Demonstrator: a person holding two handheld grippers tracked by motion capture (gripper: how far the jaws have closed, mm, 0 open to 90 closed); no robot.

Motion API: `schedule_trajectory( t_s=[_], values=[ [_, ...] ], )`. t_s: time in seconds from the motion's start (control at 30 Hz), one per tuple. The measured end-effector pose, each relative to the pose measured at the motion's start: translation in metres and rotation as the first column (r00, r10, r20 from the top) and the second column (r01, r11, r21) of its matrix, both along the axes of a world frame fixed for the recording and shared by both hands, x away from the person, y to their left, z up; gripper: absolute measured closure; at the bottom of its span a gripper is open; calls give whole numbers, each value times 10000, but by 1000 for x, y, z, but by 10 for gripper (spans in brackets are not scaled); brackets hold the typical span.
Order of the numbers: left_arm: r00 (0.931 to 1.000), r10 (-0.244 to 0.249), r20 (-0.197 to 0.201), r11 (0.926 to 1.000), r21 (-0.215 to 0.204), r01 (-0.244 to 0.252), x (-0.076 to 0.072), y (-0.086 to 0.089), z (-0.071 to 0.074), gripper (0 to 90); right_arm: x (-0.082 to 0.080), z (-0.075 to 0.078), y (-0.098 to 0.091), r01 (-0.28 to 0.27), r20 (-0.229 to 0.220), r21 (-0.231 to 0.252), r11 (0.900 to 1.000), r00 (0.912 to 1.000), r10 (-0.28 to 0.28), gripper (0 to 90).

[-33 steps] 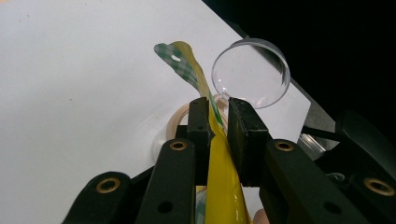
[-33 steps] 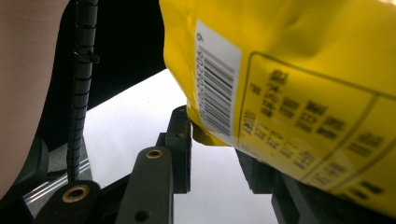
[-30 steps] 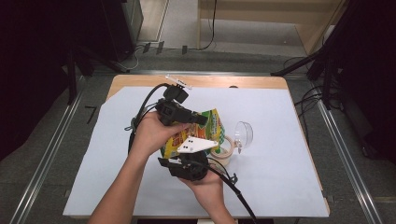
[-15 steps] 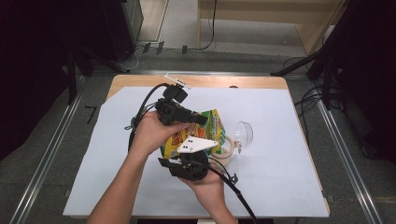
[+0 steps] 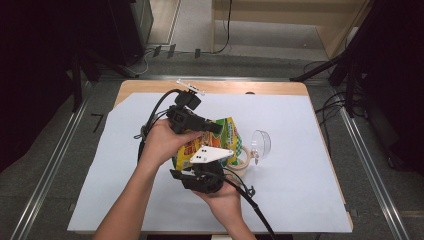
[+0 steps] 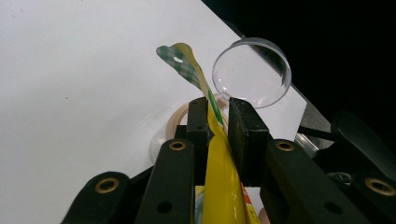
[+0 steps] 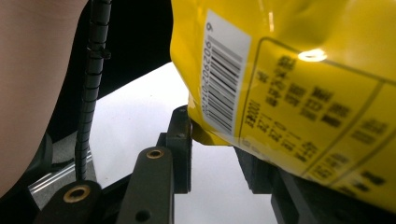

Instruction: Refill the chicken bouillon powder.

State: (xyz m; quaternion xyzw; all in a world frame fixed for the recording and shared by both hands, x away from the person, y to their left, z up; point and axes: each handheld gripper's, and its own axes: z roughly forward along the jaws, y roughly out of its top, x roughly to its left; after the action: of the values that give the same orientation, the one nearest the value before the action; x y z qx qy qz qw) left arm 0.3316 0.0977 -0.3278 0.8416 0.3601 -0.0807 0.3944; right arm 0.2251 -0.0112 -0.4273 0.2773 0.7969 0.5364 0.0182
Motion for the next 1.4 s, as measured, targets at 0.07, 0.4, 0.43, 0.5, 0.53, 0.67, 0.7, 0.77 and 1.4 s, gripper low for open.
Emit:
schedule_trajectory(
  t_s=[0.07,0.4,0.43,0.5,0.53,0.67,0.7,0.77,1.4],
  values=[
    [10000,4,27,10000,-18,-4,0,0,0,794,0,0,0,4,30,-4,10000,10000,-4,695],
    [10000,10,19,10000,-58,-10,0,1,1,793,0,2,0,-10,34,-21,10000,10000,10,695],
    [10000,4,12,10000,-54,-4,0,1,1,792,0,2,0,-17,45,-28,10000,10000,17,695],
    [10000,7,-6,10000,-80,-7,0,1,0,791,0,2,0,-12,31,-33,10000,10000,12,695],
    [10000,9,-5,10000,-78,-9,0,1,0,791,0,2,0,-1,31,-31,10000,10000,2,695],
    [10000,20,41,10000,-20,-20,0,0,0,788,-1,1,0,41,17,-21,10000,10000,-41,693],
    [10000,28,35,10000,4,-28,0,0,0,783,-1,2,0,55,3,-14,10000,10000,-55,692],
    [10000,34,38,10000,9,-34,0,0,1,780,-2,2,0,79,-9,-3,10000,10000,-79,692],
    [9995,-63,324,9999,114,59,-8,-6,6,785,3,-6,-1,183,-39,284,9994,9998,-182,698]
  ],
)
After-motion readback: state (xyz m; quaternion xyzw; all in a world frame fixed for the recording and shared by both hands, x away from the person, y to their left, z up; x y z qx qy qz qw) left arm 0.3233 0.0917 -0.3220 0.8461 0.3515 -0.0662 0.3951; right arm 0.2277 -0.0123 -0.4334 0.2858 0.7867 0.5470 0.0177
